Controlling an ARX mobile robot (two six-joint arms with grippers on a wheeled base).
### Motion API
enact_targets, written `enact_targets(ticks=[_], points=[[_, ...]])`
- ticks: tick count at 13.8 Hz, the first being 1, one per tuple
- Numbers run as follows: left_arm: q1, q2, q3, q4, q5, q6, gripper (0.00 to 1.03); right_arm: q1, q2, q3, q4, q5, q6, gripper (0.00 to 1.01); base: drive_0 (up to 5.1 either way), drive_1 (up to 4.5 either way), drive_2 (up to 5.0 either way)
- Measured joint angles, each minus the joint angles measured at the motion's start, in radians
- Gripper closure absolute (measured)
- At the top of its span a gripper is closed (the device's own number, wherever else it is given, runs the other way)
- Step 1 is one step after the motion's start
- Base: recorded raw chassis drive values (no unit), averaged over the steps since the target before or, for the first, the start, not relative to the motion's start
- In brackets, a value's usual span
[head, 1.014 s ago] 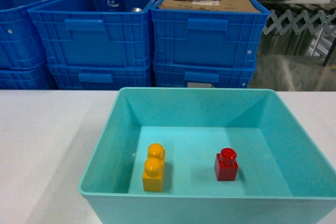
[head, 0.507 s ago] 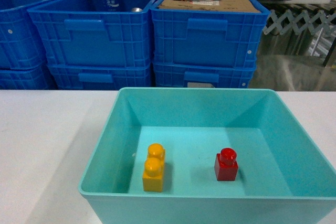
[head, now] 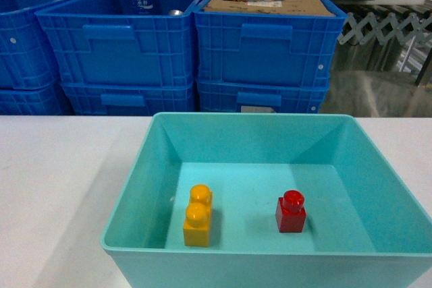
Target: Pick red block from blue box to shelf
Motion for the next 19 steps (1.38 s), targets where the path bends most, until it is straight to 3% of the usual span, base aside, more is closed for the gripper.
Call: enact_targets(ticks=[5, 6, 9, 11, 14, 15, 16, 17, 19], points=[[0.000, 0.000, 0.000, 0.000, 0.000, 0.000, 0.05, 0.000, 0.000, 0.000, 0.000, 0.000, 0.000, 0.03, 0.0, 0.00, 0.0], [0.000, 0.000, 0.000, 0.000, 0.000, 0.000, 0.05, 0.008, 0.072, 0.043, -0.127, -0.034, -0.027, 0.03, 0.0, 0.00, 0.0], [0.000, 0.000, 0.000, 0.000, -0.001, 0.000, 0.05, 0.105, 0.407, 0.152, -0.005, -0.008, -0.031, 0.03, 0.0, 0.00, 0.0], [0.000, 0.000, 0.000, 0.000, 0.000, 0.000, 0.05, 0.219, 0.742, 0.292, 0.118, 0.038, 0.010, 0.03, 0.0, 0.00, 0.0], [0.000, 0.000, 0.000, 0.000, 0.000, 0.000, 0.05, 0.370, 1.142, 0.526, 0.116, 0.091, 0.074, 0.03, 0.0, 0.00, 0.0], [0.000, 0.000, 0.000, 0.000, 0.000, 0.000, 0.05, 0.399, 1.512, 0.772, 0.064, 0.111, 0.130, 0.03, 0.0, 0.00, 0.0], [0.000, 0.000, 0.000, 0.000, 0.000, 0.000, 0.05, 0.399, 1.823, 0.954, 0.021, 0.131, 0.192, 0.03, 0.0, 0.00, 0.0], [0.000, 0.000, 0.000, 0.000, 0.000, 0.000, 0.05, 0.407, 1.997, 1.072, -0.002, 0.128, 0.208, 0.03, 0.0, 0.00, 0.0], [0.000, 0.000, 0.000, 0.000, 0.000, 0.000, 0.05, 0.409, 2.026, 1.088, -0.004, 0.126, 0.211, 0.03, 0.0, 0.00, 0.0]])
